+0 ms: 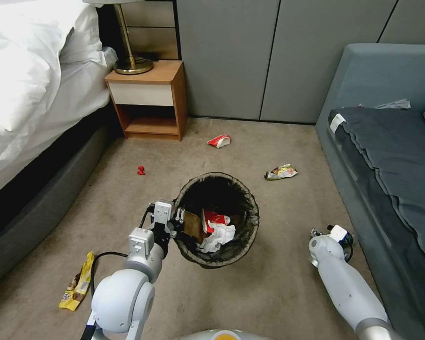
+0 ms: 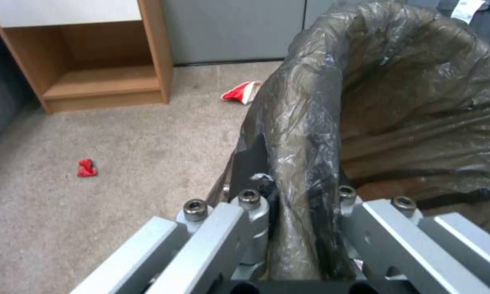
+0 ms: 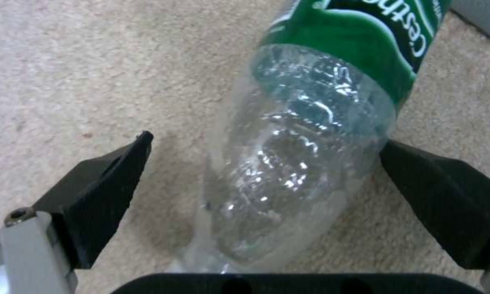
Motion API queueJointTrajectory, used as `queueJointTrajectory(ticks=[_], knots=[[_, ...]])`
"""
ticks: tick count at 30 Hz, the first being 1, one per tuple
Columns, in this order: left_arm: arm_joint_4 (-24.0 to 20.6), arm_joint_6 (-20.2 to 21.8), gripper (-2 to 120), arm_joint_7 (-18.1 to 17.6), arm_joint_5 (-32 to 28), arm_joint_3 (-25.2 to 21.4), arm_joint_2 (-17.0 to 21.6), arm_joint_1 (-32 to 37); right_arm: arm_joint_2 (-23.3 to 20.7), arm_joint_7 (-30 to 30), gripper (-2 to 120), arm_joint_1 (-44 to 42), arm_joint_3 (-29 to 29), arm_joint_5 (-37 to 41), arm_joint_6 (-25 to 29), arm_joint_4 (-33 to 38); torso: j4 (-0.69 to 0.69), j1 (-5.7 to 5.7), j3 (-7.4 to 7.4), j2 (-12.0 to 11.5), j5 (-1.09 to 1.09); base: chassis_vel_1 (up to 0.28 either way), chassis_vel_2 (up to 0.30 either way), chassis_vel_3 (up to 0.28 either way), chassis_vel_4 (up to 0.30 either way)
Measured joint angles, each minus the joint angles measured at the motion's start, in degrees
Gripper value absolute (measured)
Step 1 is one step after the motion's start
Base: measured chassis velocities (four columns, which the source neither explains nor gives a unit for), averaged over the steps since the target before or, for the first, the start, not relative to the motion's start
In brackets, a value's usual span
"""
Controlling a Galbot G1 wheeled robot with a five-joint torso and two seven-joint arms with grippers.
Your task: Pick up the trash bin, then pick up the garbage from the floor and place it into the trash bin.
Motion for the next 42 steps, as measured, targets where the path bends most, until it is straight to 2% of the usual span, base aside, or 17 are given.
queueJointTrajectory(ticks=[8, 10, 12, 14, 15, 17, 19, 21, 32, 34, 36, 37, 38, 39, 42], knots=[[0.4, -0.1, 4, 0.0, -0.1, 0.0, 0.0, -0.1, -0.3, -1.4, 100, -0.1, 0.1, 0.9, 0.4, -1.1, 0.00, 0.00, 0.00, 0.0, 0.00, 0.000, 0.000, 0.000, 0.000], [0.5, -0.1, 4, 0.0, -0.2, 0.0, 0.0, -0.2, -0.3, -1.7, 91, -0.1, 0.1, 1.0, 0.7, -1.5, 0.00, 0.00, 0.00, 0.0, -0.02, 0.000, 0.000, 0.000, 0.000], [0.5, -0.1, 4, 0.0, -0.3, 0.0, 0.0, -0.3, -0.3, -1.7, 88, -0.2, 0.1, 1.0, 0.8, -1.5, -0.01, 0.00, -0.01, 0.0, -0.03, 0.000, 0.000, 0.000, 0.000], [0.6, -0.1, 4, 0.1, -0.3, 0.0, 0.0, -0.3, -0.3, -1.8, 79, -0.8, 0.1, 0.8, 1.1, -0.9, -0.01, 0.00, -0.01, 0.0, -0.04, 0.000, 0.000, 0.000, 0.000], [0.6, -0.1, 4, 0.1, -0.3, 0.0, 0.0, -0.3, -0.3, -1.8, 79, -0.8, 0.1, 0.8, 1.1, -0.9, -0.01, 0.00, -0.01, 0.0, -0.04, 0.000, 0.000, 0.000, 0.000], [0.7, -0.2, 4, 0.1, -0.3, -0.1, 0.0, -0.3, -0.4, -2.0, 67, -1.4, 0.1, 0.8, 1.2, -0.3, -0.04, -0.01, -0.01, 0.0, -0.06, 0.000, 0.000, 0.000, 0.000], [0.7, -0.2, 4, 0.1, -0.4, -0.1, 0.0, -0.3, -0.4, -2.1, 64, -1.5, 0.1, 0.8, 1.3, -0.2, -0.04, -0.01, -0.01, 0.0, -0.07, 0.000, 0.000, 0.000, 0.000], [0.8, -0.2, 4, 0.2, -0.5, -0.3, 0.1, -0.3, -0.3, -2.3, 53, -1.9, 0.2, 0.6, 1.7, -0.1, -0.04, -0.01, -0.02, 0.0, -0.08, 0.000, 0.000, 0.000, 0.000], [1.3, -0.4, 4, 0.2, -0.7, -0.3, 0.1, -0.5, -0.5, -3.0, 32, -3.9, 0.2, -0.3, 2.5, 2.2, 0.03, -0.01, -0.01, 0.0, 0.05, 0.000, 0.000, 0.000, 0.000], [1.3, -0.4, 4, 0.2, -0.7, -0.3, 0.1, -0.6, -1.1, -3.3, 26, -5.9, 0.2, -1.4, 2.7, 6.1, 0.07, 0.00, 0.01, 0.0, 0.18, 0.000, 0.000, 0.000, 0.000], [1.3, -0.4, 4, 0.2, -0.7, -0.4, 0.1, -0.6, -1.3, -3.3, 25, -6.6, 0.4, -2.0, 2.7, 7.6, 0.07, 0.00, 0.01, 0.0, 0.19, 0.000, 0.000, 0.000, 0.000], [1.3, -0.4, 4, 0.2, -0.8, -0.5, 0.1, -0.5, -1.9, -4.0, 24, -8.4, 1.6, -4.3, 2.5, 11.9, 0.07, 0.00, 0.00, 0.0, 0.10, 0.000, 0.000, 0.000, 0.000], [1.3, -0.4, 4, 0.2, -0.9, -0.7, 0.1, -0.5, -2.1, -5.6, 24, -10.6, 4.1, -7.8, 1.2, 17.6, 0.01, 0.00, 0.01, 0.0, 0.03, 0.000, 0.000, 0.000, 0.000], [1.3, -0.4, 4, 0.2, -0.9, -0.7, 0.1, -0.5, -2.1, -5.6, 24, -10.6, 4.1, -7.8, 1.2, 17.6, 0.01, 0.00, 0.01, 0.0, 0.03, 0.000, 0.000, 0.000, 0.000], [1.4, -0.4, 4, 0.2, -0.9, -0.7, 0.1, -0.6, -1.5, -12.1, 24, -15.6, 10.6, -16.2, -2.6, 31.0, 0.00, 0.00, 0.00, 0.0, -0.02, 0.000, 0.000, 0.000, 0.000]])
